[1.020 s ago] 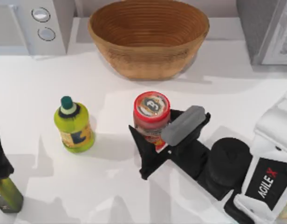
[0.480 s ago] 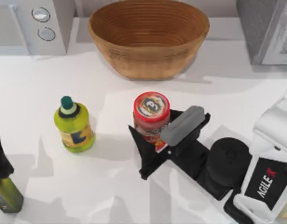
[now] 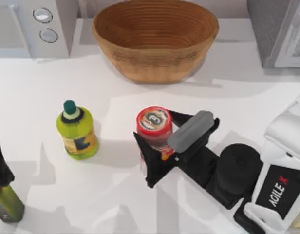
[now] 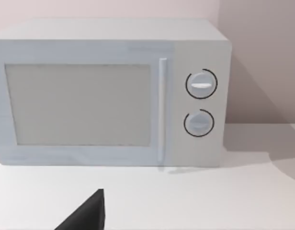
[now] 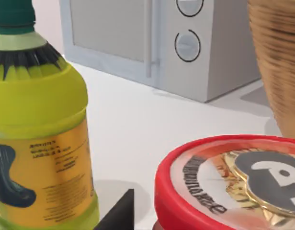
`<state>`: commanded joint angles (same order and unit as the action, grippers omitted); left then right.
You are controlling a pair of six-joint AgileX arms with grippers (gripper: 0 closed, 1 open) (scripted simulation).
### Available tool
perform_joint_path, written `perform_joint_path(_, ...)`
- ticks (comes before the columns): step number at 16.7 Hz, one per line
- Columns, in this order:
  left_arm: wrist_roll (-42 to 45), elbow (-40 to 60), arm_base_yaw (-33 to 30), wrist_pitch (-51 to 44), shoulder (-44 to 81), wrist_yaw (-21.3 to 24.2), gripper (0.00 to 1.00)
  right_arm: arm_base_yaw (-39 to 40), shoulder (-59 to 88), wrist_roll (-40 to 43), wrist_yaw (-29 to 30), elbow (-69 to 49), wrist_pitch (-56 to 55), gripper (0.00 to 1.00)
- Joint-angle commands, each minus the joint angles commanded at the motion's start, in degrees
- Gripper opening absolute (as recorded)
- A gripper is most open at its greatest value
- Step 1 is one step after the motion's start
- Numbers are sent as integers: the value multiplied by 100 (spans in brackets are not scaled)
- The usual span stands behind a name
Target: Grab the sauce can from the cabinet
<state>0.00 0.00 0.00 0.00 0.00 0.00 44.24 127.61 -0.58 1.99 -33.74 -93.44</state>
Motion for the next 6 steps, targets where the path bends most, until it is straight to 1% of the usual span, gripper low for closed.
perform_joint_path(1,0,0,0,0,0,0,100,0,0,0,0,0,0,100)
perform_joint_path(6,0,0,0,0,0,0,100,0,0,0,0,0,0,100)
